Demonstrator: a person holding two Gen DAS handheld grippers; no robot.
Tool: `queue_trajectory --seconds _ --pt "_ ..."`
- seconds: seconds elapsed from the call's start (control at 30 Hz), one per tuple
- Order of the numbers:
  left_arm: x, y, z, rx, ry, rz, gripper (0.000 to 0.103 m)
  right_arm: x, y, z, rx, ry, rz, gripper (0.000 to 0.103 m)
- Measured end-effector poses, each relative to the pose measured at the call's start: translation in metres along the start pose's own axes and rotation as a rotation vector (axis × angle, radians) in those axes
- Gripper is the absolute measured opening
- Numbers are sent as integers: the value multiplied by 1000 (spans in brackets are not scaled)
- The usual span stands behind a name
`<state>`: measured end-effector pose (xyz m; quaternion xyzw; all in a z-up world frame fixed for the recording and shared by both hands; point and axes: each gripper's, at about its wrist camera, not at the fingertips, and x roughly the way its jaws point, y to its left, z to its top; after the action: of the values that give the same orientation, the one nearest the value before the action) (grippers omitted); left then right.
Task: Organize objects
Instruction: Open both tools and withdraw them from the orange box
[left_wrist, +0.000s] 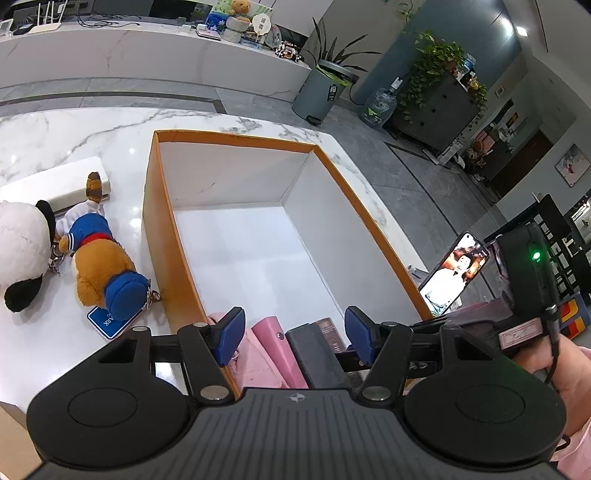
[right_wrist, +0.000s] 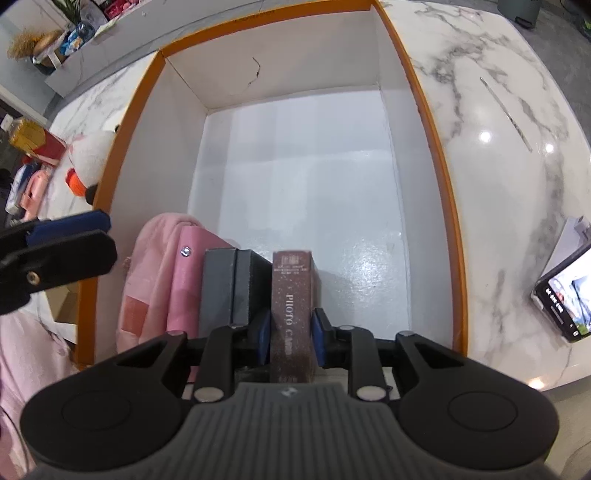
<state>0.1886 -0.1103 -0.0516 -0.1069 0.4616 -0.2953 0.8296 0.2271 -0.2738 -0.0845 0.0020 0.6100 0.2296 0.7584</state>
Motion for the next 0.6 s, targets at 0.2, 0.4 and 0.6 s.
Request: queue_trajectory --seconds 0.2,0.4,0.6 --pt "-2 2 -4 -10 2 -8 70 -6 1 -1 -5 9 4 12" --pt "-10 -1 -8 -4 -11 -15 70 -5 2 -3 -5 -5 -2 12" --pt "-33 -4 -14 8 -46 -21 70 -16 13 -12 -44 -70 -76 15"
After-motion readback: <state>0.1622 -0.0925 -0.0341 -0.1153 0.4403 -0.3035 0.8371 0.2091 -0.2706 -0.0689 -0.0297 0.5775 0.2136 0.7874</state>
